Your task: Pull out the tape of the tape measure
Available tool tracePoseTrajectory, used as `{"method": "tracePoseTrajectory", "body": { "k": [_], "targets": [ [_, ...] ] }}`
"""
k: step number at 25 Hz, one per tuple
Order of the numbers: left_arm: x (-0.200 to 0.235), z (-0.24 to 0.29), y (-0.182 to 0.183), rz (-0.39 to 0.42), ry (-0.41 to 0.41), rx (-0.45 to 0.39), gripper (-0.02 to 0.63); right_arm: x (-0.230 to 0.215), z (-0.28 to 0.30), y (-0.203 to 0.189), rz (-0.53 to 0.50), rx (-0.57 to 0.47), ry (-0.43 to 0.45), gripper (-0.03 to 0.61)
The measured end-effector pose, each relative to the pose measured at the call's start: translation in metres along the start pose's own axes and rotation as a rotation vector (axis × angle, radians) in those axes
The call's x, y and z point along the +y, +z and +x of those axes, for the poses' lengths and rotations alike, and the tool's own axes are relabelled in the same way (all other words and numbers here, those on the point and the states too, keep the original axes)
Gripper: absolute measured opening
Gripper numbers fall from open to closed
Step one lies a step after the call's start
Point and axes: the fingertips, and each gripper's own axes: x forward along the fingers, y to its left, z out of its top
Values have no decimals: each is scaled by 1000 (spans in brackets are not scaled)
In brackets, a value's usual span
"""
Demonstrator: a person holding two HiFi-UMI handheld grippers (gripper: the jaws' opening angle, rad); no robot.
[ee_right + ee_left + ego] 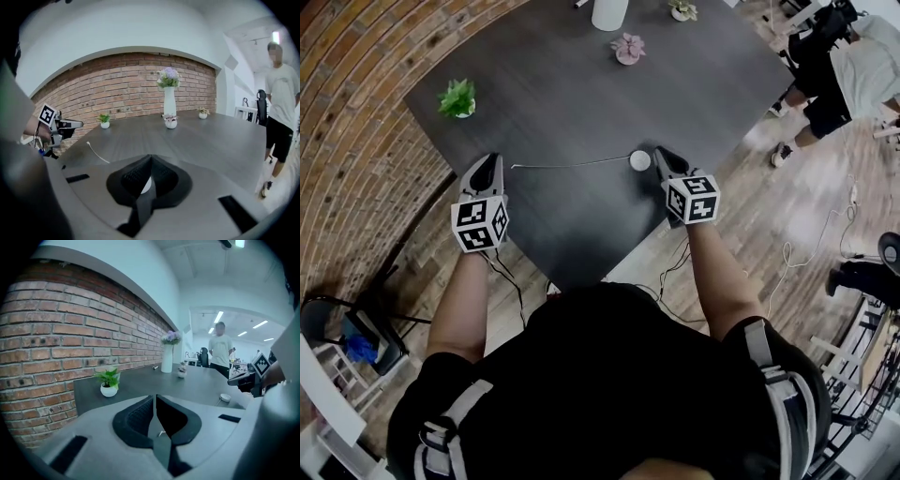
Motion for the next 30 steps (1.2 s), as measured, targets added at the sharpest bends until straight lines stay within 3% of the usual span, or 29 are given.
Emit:
{"method": "tracePoseTrajectory", "body": {
  "k": [6,15,21,30],
  "targets": [
    [-12,-16,50,-15,-39,-134,9,6,-25,56,21,-167,-15,-3],
    [-32,-65,118,5,-91,-286,9,26,-93,129,-29,-379,-60,-3],
    [-39,-105,138,25,-106,-347,9,37,-138,148,-39,-465,-85,-5],
    [-45,-141,143,42,-110,-377,9,53,-175,146,-43,-503,-99,-5]
  ]
}}
